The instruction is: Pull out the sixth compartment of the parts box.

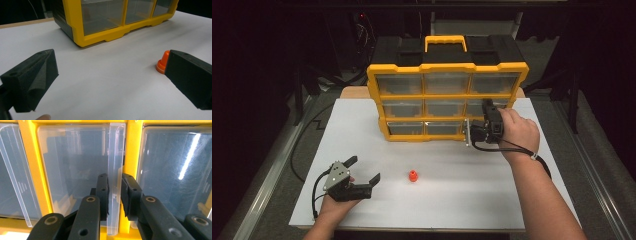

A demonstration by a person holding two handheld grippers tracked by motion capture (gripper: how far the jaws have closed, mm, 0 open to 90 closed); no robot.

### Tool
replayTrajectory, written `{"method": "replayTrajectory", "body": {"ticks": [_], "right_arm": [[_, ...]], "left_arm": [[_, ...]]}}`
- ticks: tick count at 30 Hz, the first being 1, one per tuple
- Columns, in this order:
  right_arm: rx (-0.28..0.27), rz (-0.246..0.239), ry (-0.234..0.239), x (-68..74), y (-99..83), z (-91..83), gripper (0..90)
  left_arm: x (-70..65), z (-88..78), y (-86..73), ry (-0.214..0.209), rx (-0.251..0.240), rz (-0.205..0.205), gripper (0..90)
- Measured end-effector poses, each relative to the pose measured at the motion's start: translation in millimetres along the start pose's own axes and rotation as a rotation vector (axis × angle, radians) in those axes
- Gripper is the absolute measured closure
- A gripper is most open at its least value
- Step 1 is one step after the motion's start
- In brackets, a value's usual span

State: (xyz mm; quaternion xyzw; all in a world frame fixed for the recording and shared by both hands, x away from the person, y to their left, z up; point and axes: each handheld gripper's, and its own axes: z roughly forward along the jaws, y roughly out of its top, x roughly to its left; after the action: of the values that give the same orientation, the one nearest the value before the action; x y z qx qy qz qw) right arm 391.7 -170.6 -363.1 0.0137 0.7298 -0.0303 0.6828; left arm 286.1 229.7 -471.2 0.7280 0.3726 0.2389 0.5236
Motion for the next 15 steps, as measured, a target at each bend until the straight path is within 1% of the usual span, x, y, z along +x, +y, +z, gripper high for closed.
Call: {"method": "replayTrajectory", "body": {"ticks": [5, 9, 10, 15], "right_arm": [[0.004, -0.005, -0.006, 0.6, 0.5, -0.3, 78.5], [0.003, -0.007, 0.001, -0.4, 0.4, -1.8, 78.6], [0.003, 0.000, 0.007, -0.4, 0.2, -2.7, 78.6], [-0.010, -0.008, 0.003, -0.6, -1.3, -11.1, 78.7]], "left_arm": [[0.2, 0.4, -0.3, 0.002, 0.005, 0.000, 0.2], [0.3, 0.0, -0.1, 0.004, -0.001, -0.006, 0.2], [0.4, -0.1, -0.1, 0.005, -0.002, -0.008, 0.2], [0.4, 0.5, -0.3, 0.006, 0.001, -0.008, 0.2]]}}
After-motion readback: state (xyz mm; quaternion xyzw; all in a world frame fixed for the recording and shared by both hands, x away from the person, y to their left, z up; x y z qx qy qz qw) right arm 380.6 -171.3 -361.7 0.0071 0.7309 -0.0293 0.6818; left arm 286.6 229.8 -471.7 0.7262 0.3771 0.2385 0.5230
